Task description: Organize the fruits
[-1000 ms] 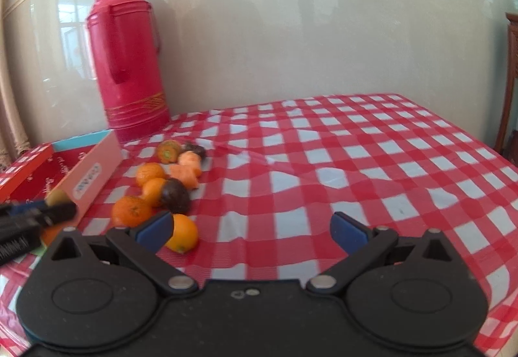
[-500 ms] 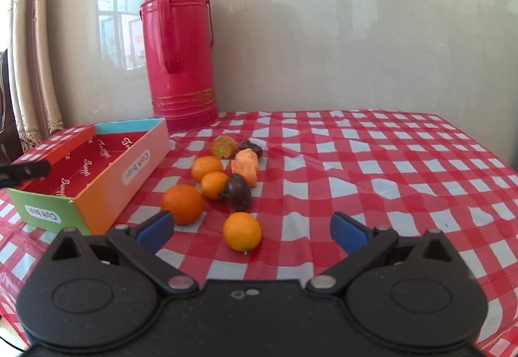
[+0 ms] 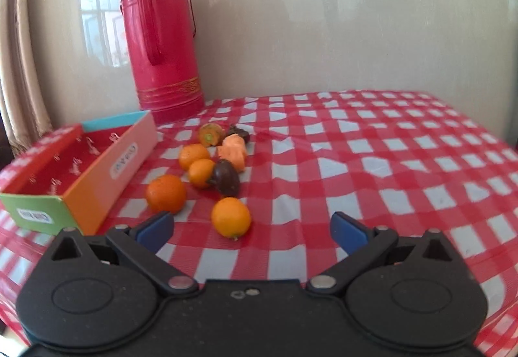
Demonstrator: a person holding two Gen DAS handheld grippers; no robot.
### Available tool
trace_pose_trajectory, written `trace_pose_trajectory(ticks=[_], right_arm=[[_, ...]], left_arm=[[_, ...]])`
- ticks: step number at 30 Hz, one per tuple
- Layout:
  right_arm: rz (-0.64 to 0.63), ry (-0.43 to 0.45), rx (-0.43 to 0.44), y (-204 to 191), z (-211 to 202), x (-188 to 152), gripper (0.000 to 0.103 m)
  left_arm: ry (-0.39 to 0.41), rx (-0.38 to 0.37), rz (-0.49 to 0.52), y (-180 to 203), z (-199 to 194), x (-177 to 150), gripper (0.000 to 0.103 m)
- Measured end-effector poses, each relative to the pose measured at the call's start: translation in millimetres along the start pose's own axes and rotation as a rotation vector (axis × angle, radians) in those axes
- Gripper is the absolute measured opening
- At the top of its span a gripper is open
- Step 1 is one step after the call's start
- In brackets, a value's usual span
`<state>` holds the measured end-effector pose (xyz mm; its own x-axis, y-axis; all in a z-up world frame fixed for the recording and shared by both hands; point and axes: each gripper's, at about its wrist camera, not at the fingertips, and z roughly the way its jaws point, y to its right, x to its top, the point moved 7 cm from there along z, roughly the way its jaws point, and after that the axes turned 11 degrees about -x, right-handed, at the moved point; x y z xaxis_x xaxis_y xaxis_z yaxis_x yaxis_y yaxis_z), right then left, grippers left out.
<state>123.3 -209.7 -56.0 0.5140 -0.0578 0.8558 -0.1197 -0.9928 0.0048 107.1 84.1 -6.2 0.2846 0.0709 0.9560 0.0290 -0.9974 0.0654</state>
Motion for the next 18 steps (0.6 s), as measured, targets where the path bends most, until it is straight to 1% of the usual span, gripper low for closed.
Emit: trace_pose_trajectory(ticks=[1,2,5,8,11,13,14,16,18], right_arm=[[-0.005,-0.010,0.005,-2,2,-1,0.098],[-0.020,-0.008,0.004,-4,3,-1,0.097],[-0.062,0.024,-0.011,-12,3,3,0.097],[-0.068,0.013,-0.015,-18,7,4,0.093],[-0.078,-0.009,-0.021,-22,14,3,0.085],[-0.083,-0.018,-0.019,-24,18,3,0.078],[-0.086,-0.022,-0.024,-25,20,3,0.076],[-0.090,-0.034,-0.024,-26,23,2,0.068],[-0.091,-0.046,-0.026,-27,27,1,0.062]], left_arm=[[-0.015,-0.031,0.014,2,0,-1,0.103],[-0.030,-0.043,0.024,4,0,-2,0.103],[-0.055,-0.007,0.005,-5,1,-1,0.103],[-0.073,0.028,-0.046,-23,4,-1,0.103],[-0.078,0.020,-0.086,-37,5,-5,0.103],[-0.076,0.014,-0.101,-43,5,-7,0.103],[-0.079,0.005,-0.101,-44,5,-8,0.103],[-0.088,0.020,-0.088,-47,7,-10,0.103],[-0.087,0.020,-0.072,-48,6,-10,0.103]])
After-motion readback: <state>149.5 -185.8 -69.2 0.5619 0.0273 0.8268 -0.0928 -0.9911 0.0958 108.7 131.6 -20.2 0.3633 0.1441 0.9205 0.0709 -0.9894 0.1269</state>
